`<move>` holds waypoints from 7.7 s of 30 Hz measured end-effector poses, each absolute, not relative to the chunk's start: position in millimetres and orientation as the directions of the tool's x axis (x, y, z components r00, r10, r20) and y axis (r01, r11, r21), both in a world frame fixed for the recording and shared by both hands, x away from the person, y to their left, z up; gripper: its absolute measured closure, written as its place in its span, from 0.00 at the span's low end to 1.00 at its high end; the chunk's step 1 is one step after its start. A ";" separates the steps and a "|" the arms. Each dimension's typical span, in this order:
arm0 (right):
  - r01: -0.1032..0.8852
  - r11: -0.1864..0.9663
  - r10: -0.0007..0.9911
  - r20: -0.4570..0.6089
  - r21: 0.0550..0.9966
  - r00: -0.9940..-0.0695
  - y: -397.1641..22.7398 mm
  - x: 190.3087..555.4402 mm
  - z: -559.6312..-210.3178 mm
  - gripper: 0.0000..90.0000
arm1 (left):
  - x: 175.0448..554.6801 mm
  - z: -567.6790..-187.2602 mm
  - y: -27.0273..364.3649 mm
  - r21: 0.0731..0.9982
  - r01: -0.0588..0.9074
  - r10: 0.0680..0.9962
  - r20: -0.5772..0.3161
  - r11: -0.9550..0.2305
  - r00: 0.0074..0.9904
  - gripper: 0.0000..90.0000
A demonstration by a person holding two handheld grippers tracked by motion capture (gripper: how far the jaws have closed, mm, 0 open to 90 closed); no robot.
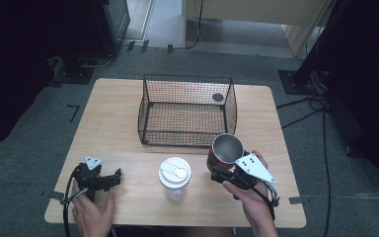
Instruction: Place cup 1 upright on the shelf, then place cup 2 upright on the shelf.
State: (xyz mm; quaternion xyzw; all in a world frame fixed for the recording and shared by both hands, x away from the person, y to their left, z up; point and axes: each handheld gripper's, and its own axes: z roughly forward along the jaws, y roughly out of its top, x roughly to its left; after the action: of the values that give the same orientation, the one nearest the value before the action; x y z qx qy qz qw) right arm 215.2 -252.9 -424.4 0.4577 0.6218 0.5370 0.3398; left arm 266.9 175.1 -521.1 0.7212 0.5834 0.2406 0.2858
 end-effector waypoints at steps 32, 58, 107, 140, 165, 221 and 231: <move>0.105 0.004 0.959 0.026 0.994 -0.283 -229.6 265.7 -380.2 0.08 | 266.9 -521.0 175.2 0.692 0.705 0.979 0.014 -0.156 0.203 0.00; 0.088 -0.031 0.974 0.050 0.996 -0.221 -221.5 326.5 -367.2 0.08 | 266.9 -521.0 175.2 0.692 0.705 0.979 0.013 -0.156 0.204 0.00; 0.272 -0.025 0.995 0.050 0.962 -0.085 -196.7 448.0 -433.0 0.07 | 266.9 -521.1 175.1 0.692 0.705 0.979 0.014 -0.156 0.203 0.00; 0.230 -0.038 0.985 0.075 0.972 -0.158 -196.4 430.6 -409.6 0.00 | 266.9 -520.9 175.2 0.691 0.706 0.979 0.014 -0.157 0.204 0.00; 0.199 -0.003 0.965 0.055 0.980 -0.256 -203.6 350.9 -399.1 0.00 | 266.9 -521.1 175.1 0.692 0.704 0.979 0.013 -0.155 0.203 0.00; 0.234 0.074 0.912 0.029 0.969 -0.409 -221.8 196.5 -476.4 0.00 | 268.5 -521.0 171.0 0.691 0.707 0.981 0.014 -0.148 0.192 0.00; 0.241 0.087 0.903 0.025 0.967 -0.428 -219.7 185.6 -483.2 0.00 | 268.5 -521.0 171.0 0.691 0.707 0.981 0.014 -0.148 0.192 0.00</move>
State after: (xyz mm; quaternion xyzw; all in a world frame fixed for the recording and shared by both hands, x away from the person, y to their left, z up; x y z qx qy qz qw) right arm 185.6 -219.7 -483.2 0.4302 0.6653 0.5209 0.3177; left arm 268.5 171.0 -521.0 0.7181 0.5879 0.2418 0.2833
